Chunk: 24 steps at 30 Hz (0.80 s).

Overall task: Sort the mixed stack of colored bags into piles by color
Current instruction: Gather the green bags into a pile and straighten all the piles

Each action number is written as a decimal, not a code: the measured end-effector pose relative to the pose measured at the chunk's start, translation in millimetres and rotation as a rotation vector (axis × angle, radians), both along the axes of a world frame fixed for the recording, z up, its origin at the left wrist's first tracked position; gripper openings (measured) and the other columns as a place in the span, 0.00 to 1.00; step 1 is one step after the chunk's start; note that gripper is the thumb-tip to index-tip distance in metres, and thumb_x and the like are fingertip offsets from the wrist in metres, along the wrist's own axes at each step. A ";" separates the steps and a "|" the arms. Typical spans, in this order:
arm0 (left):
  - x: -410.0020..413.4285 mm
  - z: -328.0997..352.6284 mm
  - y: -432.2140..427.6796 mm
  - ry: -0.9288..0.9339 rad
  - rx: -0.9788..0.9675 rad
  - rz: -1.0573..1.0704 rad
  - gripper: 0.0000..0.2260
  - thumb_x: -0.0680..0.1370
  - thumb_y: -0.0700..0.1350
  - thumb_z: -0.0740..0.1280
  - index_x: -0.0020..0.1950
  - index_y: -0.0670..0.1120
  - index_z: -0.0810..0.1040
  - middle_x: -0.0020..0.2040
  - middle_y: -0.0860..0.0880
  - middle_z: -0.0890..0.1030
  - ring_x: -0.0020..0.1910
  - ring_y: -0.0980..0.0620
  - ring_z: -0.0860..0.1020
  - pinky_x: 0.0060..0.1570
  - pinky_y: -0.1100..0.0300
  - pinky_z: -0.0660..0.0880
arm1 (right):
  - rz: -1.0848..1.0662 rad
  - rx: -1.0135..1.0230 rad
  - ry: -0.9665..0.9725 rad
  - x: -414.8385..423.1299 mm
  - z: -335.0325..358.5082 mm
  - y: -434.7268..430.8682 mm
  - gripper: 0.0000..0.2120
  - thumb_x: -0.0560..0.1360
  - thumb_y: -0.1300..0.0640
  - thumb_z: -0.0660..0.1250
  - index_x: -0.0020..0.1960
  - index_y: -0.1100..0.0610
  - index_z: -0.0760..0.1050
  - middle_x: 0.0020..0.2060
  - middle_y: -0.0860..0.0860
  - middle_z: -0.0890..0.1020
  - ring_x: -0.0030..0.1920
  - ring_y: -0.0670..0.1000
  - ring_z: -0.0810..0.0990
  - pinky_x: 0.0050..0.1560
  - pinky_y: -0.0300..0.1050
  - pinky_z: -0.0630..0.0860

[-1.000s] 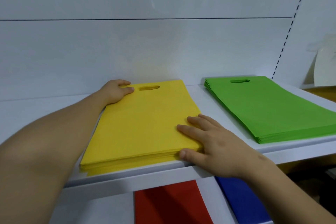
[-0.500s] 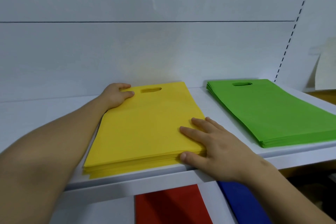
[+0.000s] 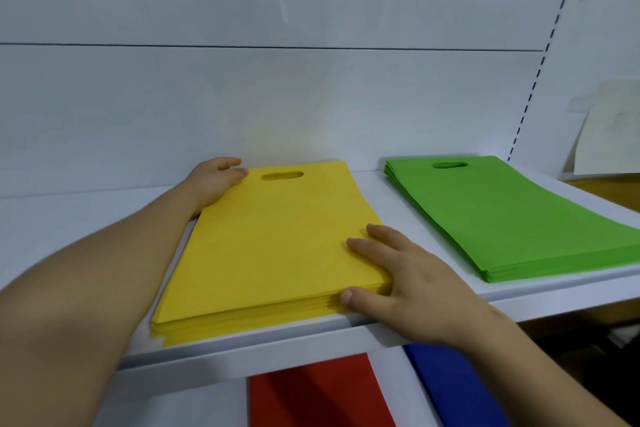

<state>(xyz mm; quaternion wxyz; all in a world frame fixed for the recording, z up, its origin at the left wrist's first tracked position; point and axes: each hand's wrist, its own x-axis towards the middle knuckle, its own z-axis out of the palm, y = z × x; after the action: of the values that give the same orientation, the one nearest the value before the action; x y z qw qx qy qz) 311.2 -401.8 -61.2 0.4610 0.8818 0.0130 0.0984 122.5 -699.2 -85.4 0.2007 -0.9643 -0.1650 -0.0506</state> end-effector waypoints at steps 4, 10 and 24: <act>-1.6 2.1 -0.3 0.011 -0.046 0.009 0.23 0.78 0.51 0.65 0.72 0.47 0.69 0.71 0.46 0.69 0.67 0.48 0.69 0.57 0.59 0.66 | 0.010 0.008 0.071 -0.6 3.0 -1.0 0.52 0.53 0.18 0.46 0.73 0.37 0.58 0.76 0.40 0.53 0.74 0.42 0.57 0.71 0.40 0.56; -13.9 1.7 -1.0 0.039 0.066 -0.005 0.27 0.77 0.51 0.67 0.75 0.49 0.63 0.74 0.45 0.63 0.70 0.45 0.66 0.60 0.56 0.66 | 0.012 0.089 0.149 15.8 38.4 -11.6 0.46 0.61 0.19 0.49 0.73 0.39 0.60 0.74 0.41 0.61 0.72 0.42 0.61 0.67 0.38 0.58; -135.8 4.7 -0.1 0.116 0.303 -0.122 0.29 0.76 0.54 0.66 0.75 0.53 0.61 0.75 0.51 0.60 0.73 0.52 0.61 0.65 0.62 0.60 | -0.187 0.108 0.156 176.4 45.6 43.1 0.38 0.76 0.38 0.62 0.78 0.52 0.52 0.75 0.58 0.59 0.71 0.62 0.64 0.68 0.53 0.65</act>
<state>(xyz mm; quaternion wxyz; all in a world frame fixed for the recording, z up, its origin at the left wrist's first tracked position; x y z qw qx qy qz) 175.4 -401.8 -56.6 0.3265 0.9445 -0.0289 0.0202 298.9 -656.1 -39.8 0.2590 -0.9643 -0.0554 -0.0026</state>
